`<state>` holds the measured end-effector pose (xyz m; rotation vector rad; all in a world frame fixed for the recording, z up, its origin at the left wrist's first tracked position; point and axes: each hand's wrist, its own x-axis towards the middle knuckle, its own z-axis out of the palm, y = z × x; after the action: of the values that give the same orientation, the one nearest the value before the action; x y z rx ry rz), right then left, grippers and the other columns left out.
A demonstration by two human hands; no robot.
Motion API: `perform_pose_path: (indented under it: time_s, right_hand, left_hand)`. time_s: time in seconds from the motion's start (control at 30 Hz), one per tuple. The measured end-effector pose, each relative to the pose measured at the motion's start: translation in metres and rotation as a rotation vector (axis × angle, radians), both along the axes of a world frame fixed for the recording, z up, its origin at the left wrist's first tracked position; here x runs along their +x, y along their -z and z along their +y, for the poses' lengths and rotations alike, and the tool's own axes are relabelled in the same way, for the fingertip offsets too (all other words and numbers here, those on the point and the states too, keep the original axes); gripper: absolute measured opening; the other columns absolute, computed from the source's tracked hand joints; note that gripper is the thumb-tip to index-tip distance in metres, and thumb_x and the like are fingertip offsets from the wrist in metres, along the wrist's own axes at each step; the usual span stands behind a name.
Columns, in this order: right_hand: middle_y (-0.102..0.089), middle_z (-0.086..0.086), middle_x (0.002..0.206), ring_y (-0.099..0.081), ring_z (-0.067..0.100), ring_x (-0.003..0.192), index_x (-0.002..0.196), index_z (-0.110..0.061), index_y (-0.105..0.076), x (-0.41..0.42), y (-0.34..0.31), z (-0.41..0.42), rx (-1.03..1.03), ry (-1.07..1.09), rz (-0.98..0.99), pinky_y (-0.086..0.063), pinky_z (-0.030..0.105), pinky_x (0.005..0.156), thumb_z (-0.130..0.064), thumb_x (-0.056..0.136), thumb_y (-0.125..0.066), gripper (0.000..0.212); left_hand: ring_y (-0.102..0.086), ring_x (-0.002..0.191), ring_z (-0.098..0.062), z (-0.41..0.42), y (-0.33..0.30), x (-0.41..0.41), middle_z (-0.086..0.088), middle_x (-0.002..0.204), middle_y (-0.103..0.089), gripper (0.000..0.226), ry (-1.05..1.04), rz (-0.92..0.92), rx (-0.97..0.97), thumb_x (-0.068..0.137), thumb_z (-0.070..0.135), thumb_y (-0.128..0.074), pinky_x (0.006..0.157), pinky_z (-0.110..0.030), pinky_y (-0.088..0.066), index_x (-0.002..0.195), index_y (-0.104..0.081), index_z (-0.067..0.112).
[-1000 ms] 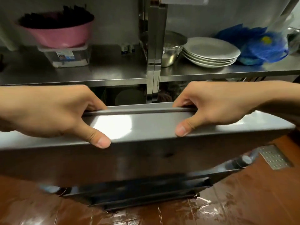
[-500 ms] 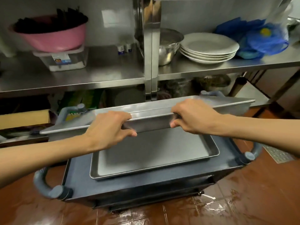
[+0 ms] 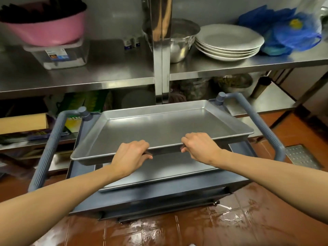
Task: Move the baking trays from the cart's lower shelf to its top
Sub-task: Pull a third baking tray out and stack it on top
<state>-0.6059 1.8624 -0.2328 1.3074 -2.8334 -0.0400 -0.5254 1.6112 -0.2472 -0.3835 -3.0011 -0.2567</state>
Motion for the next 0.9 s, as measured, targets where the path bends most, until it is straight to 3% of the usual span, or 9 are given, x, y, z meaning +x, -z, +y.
perform_pose_path:
  time_s: [0.23,0.47,0.67,0.8,0.9]
  right_hand:
    - [-0.067,0.013,0.104,-0.065,0.035,0.098,0.101,-0.01,-0.061,0.007,0.029,-0.004,0.219,-0.014,-0.034,-0.032,0.036,0.063,-0.02,0.095,-0.054,0.014]
    - [-0.072,0.015,0.101,-0.068,0.035,0.098,0.092,-0.011,-0.067,0.024,0.059,-0.009,0.386,-0.035,-0.069,-0.036,0.033,0.065,0.004,0.081,-0.056,0.021]
    - [-0.065,0.017,0.115,-0.058,0.035,0.109,0.108,-0.006,-0.063,0.031,0.089,-0.004,0.407,0.034,-0.102,-0.043,0.041,0.086,-0.003,0.092,-0.05,0.021]
    - [-0.069,0.016,0.108,-0.062,0.034,0.103,0.101,-0.007,-0.066,0.032,0.095,-0.003,0.405,0.077,-0.146,-0.043,0.039,0.083,-0.001,0.089,-0.052,0.018]
    - [-0.07,0.016,0.107,-0.065,0.034,0.1,0.101,-0.007,-0.066,0.028,0.093,-0.007,0.287,0.185,-0.203,-0.047,0.039,0.079,-0.021,0.099,-0.049,0.022]
  left_hand:
    - [-0.064,0.092,-0.029,0.008,0.033,0.006,-0.003,0.094,-0.067,0.024,0.013,-0.085,-0.002,0.092,0.037,-0.062,0.06,-0.034,-0.037,0.086,-0.057,0.015]
    - [-0.062,0.094,-0.029,0.007,0.08,0.012,-0.005,0.098,-0.066,0.034,-0.084,-0.275,0.003,0.09,0.047,-0.062,0.07,-0.037,-0.042,0.089,-0.057,0.013]
    - [-0.061,0.083,-0.022,0.003,0.104,0.016,0.002,0.09,-0.066,0.042,-0.138,-0.344,-0.023,0.077,0.06,-0.068,0.061,-0.029,-0.034,0.076,-0.047,0.024]
    - [-0.063,0.083,-0.022,0.005,0.108,0.012,0.0,0.091,-0.069,0.039,-0.158,-0.404,0.029,0.08,0.06,-0.065,0.065,-0.03,-0.041,0.077,-0.053,0.023]
    - [-0.06,0.077,-0.021,0.003,0.101,0.001,-0.001,0.088,-0.07,0.039,-0.215,-0.378,0.125,0.084,0.059,-0.062,0.065,-0.03,-0.041,0.083,-0.062,0.02]
